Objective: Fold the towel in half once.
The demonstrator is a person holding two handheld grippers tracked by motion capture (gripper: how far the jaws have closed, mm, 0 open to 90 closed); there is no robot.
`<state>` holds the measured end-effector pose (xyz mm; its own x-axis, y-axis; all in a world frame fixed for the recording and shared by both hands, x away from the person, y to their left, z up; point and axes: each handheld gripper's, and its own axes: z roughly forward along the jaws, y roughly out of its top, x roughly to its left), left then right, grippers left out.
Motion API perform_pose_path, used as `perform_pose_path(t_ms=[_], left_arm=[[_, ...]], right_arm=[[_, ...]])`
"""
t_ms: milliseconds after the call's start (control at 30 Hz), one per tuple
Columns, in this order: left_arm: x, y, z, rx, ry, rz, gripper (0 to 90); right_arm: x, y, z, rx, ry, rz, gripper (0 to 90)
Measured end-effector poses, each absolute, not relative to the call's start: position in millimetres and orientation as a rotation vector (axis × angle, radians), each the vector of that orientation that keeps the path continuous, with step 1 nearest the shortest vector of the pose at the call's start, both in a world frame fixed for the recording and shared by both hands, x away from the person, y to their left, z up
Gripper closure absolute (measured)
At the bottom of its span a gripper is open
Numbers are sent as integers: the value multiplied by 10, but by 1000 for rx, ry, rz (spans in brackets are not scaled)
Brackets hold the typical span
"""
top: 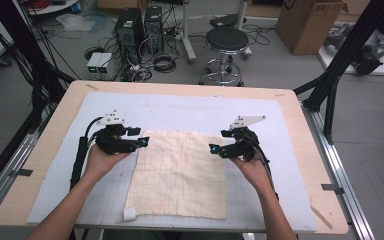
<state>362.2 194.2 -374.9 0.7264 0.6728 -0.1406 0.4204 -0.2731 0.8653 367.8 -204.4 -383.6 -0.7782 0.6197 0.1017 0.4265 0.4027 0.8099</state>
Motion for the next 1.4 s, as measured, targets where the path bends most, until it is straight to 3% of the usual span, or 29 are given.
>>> perform_pose_path(t_ms=[300,700,1100,1267,1400], left_arm=[[3908,1887,-3830,1914,891,336,487],[4156,1866,-4196,1931,1019,341,545],[4253,1858,-4392,2011,1149,315,560],[4244,1830,-4401,2004,1168,357,624],[4221,1776,-4403,2026,1132,368,731]], right_arm=[[3964,-2054,-3827,980,2423,1296,290],[4199,-2125,-4099,1138,2406,1167,509],[4310,-2130,-4341,1253,2466,1014,643],[4313,-2110,-4333,1243,2455,986,764],[4304,-2053,-4329,1216,2489,990,849]])
